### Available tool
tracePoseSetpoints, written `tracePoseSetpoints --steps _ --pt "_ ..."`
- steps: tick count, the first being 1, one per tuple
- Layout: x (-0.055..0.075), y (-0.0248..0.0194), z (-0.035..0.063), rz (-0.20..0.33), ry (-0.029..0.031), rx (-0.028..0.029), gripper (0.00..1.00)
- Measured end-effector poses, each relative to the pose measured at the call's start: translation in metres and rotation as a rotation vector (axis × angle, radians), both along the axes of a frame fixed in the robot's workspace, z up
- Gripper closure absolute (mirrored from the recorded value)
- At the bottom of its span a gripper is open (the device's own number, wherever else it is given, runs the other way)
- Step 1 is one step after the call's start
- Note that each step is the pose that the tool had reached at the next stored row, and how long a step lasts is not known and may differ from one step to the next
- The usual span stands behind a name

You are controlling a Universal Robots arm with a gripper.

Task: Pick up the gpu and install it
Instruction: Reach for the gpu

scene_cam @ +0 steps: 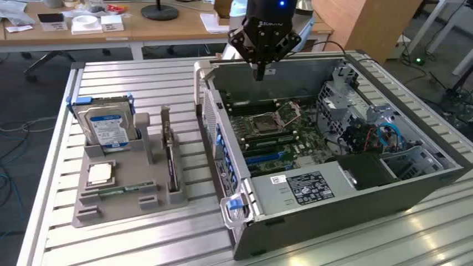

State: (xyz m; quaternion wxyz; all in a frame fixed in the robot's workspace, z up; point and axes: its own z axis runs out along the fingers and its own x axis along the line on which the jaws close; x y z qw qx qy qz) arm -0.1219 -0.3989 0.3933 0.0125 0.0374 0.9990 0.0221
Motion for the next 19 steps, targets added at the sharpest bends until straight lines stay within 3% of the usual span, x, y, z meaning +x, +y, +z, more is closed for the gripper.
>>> tracePoseSetpoints --steps 19 --pt "-0.0067 0.0000 0.0000 0.000 0.0000 0.0000 0.89"
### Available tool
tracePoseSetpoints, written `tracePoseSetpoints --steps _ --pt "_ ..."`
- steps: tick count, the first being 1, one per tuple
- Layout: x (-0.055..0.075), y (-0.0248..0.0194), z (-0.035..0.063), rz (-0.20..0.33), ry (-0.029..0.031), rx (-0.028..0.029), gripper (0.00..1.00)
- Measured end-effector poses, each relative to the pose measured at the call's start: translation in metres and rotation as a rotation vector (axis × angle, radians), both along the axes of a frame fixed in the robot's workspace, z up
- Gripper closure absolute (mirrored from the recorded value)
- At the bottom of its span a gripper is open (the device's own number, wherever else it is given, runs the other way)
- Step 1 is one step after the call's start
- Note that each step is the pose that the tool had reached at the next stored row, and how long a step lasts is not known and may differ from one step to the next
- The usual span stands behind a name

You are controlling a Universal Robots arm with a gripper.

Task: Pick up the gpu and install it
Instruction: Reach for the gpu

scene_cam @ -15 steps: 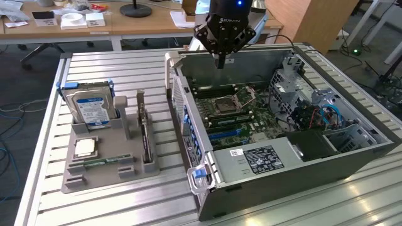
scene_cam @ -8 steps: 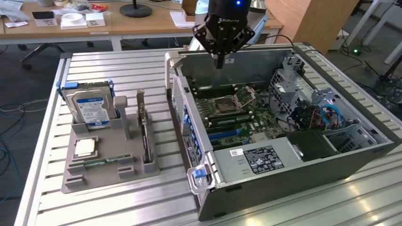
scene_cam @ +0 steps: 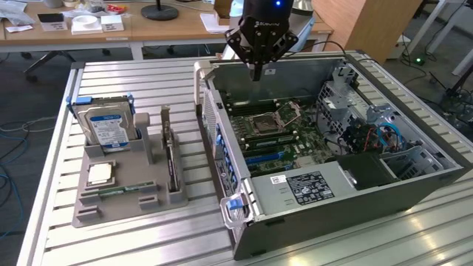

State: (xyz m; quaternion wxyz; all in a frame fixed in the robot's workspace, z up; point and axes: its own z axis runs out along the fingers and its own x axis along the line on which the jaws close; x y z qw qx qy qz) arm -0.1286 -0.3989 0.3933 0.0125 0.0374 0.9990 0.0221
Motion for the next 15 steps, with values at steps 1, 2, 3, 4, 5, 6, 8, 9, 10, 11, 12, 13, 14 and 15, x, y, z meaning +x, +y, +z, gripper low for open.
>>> tracePoseSetpoints --steps 1,2,3,4,5,6,8,9,10,11,12,13,14,15 --pt "-0.001 0.0000 0.0000 0.000 0.0000 0.0000 0.89" --pt "-0.001 0.0000 0.0000 0.000 0.0000 0.0000 0.89" --pt "-0.002 0.0000 0.0000 0.000 0.0000 0.0000 0.89" --pt "-0.003 0.0000 0.0000 0.000 0.0000 0.0000 0.89" --pt "-0.004 0.0000 0.0000 0.000 0.0000 -0.0001 0.89" --pt "-0.005 0.0000 0.0000 0.000 0.0000 0.0000 0.89" --pt "-0.006 0.0000 0.0000 0.000 0.0000 0.0000 0.89" --pt "-0.007 0.0000 0.0000 0.000 0.0000 -0.0001 0.89" --pt "-0.007 0.0000 0.0000 0.000 0.0000 0.0000 0.89" --pt "-0.008 0.0000 0.0000 0.000 -0.0001 0.0000 0.89" --pt "-0.009 0.0000 0.0000 0.000 0.0000 0.0000 0.89" --pt "-0.010 0.0000 0.0000 0.000 0.0000 0.0000 0.89" --pt "-0.010 0.0000 0.0000 0.000 0.0000 0.0000 0.89" --pt "-0.011 0.0000 0.0000 0.000 0.0000 -0.0001 0.89"
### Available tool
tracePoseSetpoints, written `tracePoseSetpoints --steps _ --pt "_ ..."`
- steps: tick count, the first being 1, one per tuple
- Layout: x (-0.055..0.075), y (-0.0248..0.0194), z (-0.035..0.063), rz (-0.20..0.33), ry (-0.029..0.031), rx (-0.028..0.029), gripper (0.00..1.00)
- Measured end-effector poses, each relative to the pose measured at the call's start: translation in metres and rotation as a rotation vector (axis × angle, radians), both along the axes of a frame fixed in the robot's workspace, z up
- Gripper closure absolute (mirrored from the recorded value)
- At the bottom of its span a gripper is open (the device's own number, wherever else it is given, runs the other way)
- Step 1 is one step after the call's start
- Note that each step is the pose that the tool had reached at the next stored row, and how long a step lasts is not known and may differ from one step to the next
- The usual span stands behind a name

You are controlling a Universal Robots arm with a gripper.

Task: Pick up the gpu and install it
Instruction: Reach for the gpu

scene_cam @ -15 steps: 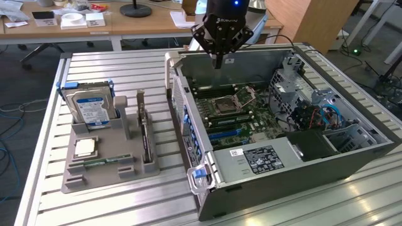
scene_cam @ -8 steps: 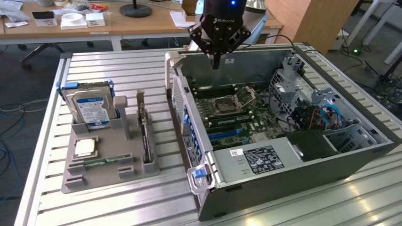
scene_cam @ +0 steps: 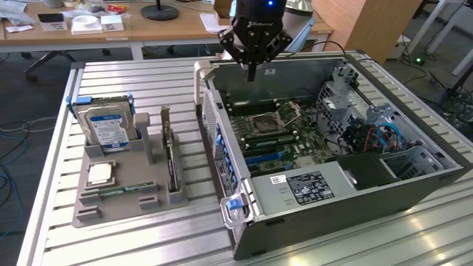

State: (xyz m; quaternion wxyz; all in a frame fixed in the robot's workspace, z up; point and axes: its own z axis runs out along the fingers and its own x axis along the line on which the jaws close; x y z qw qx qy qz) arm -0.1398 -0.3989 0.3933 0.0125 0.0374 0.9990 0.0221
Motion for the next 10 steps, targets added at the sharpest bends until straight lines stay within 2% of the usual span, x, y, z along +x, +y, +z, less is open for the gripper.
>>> tracePoseSetpoints --steps 10 --pt "-0.0095 0.0000 0.0000 0.000 0.0000 0.0001 0.89"
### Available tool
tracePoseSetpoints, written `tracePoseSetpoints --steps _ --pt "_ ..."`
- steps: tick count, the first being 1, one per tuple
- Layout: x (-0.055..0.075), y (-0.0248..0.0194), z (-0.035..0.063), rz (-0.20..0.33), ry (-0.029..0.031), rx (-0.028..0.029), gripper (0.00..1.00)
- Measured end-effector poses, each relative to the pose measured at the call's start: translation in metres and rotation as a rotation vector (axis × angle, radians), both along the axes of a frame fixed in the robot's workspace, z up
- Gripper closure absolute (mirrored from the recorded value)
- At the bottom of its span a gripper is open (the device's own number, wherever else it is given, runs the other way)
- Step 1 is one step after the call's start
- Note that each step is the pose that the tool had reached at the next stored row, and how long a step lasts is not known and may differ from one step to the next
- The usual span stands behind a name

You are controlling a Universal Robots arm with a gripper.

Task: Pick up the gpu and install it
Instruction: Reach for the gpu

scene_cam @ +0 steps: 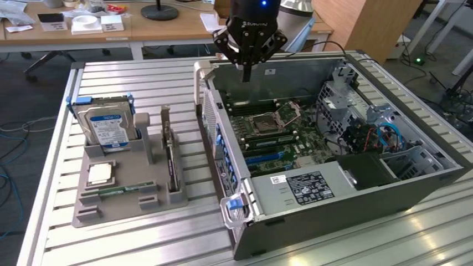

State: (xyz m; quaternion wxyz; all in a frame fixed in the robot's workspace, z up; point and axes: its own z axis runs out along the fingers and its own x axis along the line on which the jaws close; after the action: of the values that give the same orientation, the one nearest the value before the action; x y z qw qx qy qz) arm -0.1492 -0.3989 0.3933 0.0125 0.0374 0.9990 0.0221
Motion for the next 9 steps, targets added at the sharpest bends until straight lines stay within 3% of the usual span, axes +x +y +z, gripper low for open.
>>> tracePoseSetpoints --steps 9 --pt "-0.0075 0.0000 0.0000 0.000 0.0000 0.0000 0.89"
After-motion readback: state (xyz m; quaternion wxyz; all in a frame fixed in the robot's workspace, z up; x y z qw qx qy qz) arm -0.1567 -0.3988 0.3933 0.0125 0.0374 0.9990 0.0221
